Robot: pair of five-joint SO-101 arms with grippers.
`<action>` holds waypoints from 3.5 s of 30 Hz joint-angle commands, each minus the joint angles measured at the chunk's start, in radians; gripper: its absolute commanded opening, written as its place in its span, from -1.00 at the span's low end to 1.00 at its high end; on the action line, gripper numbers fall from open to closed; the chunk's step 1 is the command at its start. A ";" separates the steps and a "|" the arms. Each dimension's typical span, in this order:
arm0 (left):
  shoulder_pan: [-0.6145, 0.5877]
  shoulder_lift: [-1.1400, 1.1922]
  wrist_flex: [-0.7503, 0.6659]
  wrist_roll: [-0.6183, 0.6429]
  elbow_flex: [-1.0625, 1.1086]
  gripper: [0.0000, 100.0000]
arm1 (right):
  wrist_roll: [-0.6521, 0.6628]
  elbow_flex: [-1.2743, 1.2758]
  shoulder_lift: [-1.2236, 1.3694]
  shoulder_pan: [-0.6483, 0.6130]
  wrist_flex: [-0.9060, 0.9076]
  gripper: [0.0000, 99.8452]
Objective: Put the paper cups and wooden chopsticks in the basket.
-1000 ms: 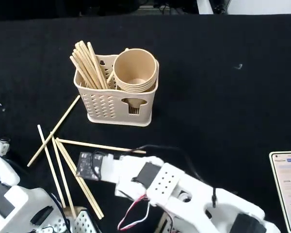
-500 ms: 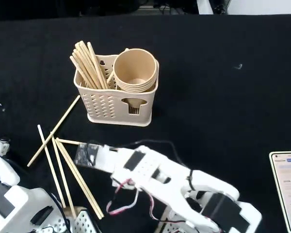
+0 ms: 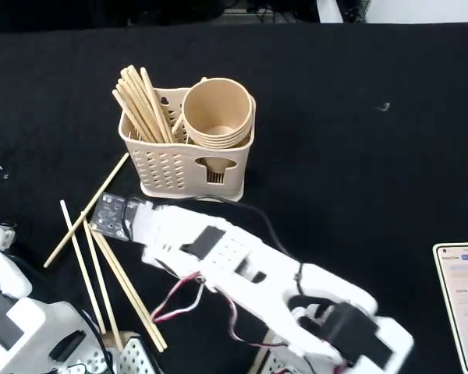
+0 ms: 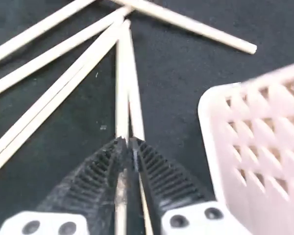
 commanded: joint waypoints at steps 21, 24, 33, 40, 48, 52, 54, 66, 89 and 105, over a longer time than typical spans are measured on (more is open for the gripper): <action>-0.008 -0.029 0.002 -0.003 -0.027 -0.64 | 0.046 -0.446 0.449 0.015 0.365 -0.67; -0.008 -0.029 0.002 -0.003 -0.027 -0.64 | 0.118 -0.492 0.489 0.015 0.430 -0.97; -0.008 -0.029 0.002 -0.003 -0.027 -0.64 | 0.002 -0.489 0.229 0.101 0.578 -0.98; -0.008 -0.029 0.002 -0.003 -0.028 -0.64 | -0.032 -0.401 -0.208 0.117 0.654 -0.98; -0.008 -0.029 0.002 -0.003 -0.028 -0.64 | -0.144 -0.352 -0.728 0.120 0.443 -0.98; -0.008 -0.029 0.002 -0.003 -0.028 -0.64 | -0.153 -0.219 -0.862 0.123 0.106 -0.98; -0.008 -0.029 0.002 -0.003 -0.028 -0.64 | -0.157 -0.136 -0.866 0.121 -0.100 -0.98; -0.008 -0.029 0.002 -0.003 -0.027 -0.64 | -0.427 -0.068 -0.625 0.276 -0.652 -0.98; 0.042 -0.029 0.003 -0.074 -0.024 -0.64 | -0.422 -0.237 -0.785 0.281 0.178 -0.66; 0.458 -0.028 0.577 -0.206 -0.302 -0.63 | -0.362 0.616 -1.331 0.336 0.443 -0.69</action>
